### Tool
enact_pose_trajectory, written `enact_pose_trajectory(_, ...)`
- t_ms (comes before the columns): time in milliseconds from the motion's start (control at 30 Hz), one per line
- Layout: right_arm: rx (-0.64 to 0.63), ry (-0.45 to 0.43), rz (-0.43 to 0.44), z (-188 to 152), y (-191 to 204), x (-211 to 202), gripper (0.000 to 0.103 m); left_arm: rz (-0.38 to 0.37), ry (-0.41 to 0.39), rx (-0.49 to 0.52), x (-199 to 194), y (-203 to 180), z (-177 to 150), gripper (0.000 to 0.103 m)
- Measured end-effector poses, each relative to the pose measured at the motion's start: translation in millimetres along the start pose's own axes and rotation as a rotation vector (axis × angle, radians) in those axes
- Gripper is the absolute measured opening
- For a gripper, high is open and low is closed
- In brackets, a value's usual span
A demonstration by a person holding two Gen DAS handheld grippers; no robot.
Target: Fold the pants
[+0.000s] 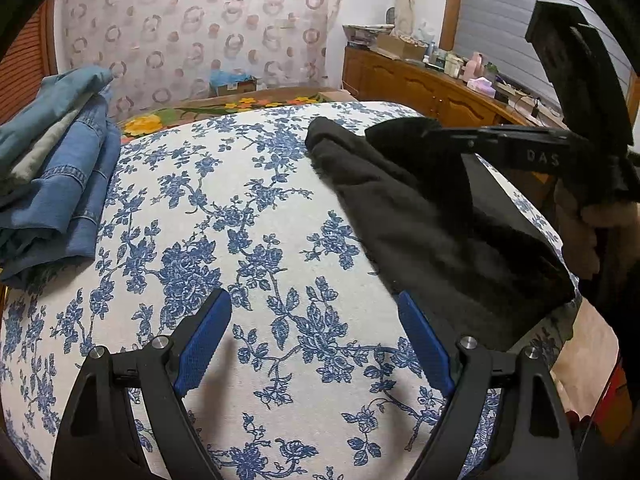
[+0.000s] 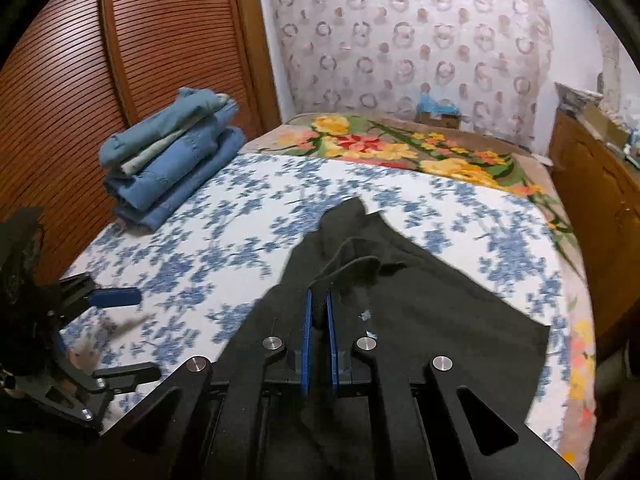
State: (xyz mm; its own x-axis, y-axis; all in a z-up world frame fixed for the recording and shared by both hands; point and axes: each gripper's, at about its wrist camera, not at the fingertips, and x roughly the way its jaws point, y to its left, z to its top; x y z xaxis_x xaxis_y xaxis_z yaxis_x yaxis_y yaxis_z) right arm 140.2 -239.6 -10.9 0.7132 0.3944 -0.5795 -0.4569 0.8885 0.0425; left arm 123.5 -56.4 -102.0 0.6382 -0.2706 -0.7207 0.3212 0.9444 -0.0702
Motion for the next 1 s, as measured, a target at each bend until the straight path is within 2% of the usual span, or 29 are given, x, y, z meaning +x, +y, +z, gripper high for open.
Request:
enact_pose_trajectory(367,0.079,-0.018,-0.155,13,-55,-29,0.006,-0.002,0.0,0.004,-1,-2,0,0.086)
enact_pose_trajectory(567,0.17,0.023,-0.234,10,-91,-30,0.007,-0.004,0.002,0.005,0,-3,-1,0.086)
enact_pose_trajectory(733,0.182,0.078,-0.289,7,-97,-18,0.007,-0.008,0.006,0.012,0,-7,-1,0.086)
enact_pose_trajectory(800,0.187,0.083,-0.319,6,-98,-17,0.021,-0.009,0.008,0.016,1,-7,-1,0.086)
enact_pose_trajectory(867,0.202,0.076,-0.325,10,-99,-17,0.03,-0.012,0.01,0.021,2,-9,-1,0.086)
enact_pose_trajectory(1000,0.205,0.075,-0.306,10,-94,-22,0.031,-0.017,0.012,0.029,2,-12,-1,0.086)
